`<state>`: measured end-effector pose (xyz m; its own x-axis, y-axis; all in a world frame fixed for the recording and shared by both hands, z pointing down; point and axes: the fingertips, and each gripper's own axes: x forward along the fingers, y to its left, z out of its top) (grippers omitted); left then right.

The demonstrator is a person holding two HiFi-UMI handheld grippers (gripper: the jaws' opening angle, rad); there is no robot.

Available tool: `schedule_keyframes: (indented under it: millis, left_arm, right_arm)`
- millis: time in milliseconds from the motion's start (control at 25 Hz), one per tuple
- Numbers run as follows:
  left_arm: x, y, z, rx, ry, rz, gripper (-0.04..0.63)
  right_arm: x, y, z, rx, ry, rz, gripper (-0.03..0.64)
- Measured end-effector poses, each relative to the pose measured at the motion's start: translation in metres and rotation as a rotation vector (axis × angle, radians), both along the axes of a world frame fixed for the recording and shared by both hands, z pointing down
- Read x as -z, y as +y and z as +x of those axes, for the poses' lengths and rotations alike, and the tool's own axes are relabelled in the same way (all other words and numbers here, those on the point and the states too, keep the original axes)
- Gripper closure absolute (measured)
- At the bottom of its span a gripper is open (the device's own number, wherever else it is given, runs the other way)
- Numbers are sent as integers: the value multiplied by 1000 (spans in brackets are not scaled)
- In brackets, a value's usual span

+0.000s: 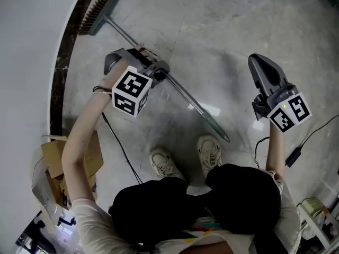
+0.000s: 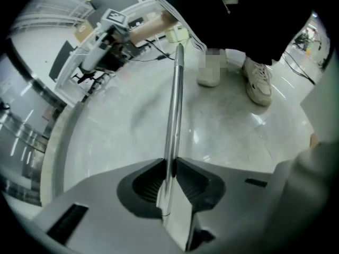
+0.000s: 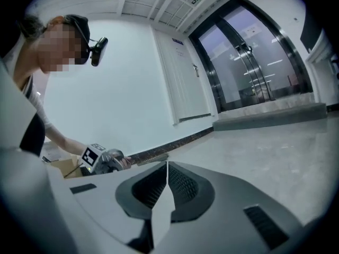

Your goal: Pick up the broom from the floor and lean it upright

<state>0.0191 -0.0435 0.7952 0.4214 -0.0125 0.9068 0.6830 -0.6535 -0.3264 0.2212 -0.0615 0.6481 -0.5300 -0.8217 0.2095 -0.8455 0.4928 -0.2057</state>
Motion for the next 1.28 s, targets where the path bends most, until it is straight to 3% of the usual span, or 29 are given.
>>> schedule_keyframes:
  millis: [160, 360, 520, 840, 960, 1080, 1160, 1280]
  left_arm:
    - [58, -28, 30, 147, 197, -1, 477]
    - [149, -81, 51, 365, 479, 28, 477]
    - [218, -118, 41, 533, 691, 63, 477]
    - [361, -195, -29, 906, 1105, 156, 482]
    - [408, -204, -71, 1086, 1240, 117, 482]
    - [444, -216, -125, 1256, 1386, 69, 482]
    - [456, -219, -153, 1314, 1458, 38, 482]
    - [459, -219, -177, 1305, 1499, -16, 482]
  right_arm:
    - [-1, 4, 33, -106, 74, -2, 599]
    - [20, 3, 30, -118, 27, 38, 599]
    - [47, -13, 18, -108, -20, 79, 599]
    - [128, -101, -52, 10, -79, 159, 600]
    - [175, -117, -87, 61, -70, 142, 599]
    - [236, -134, -116, 112, -67, 191, 598]
    - [267, -141, -130, 128, -63, 229, 598]
    - [292, -141, -148, 129, -50, 256, 599]
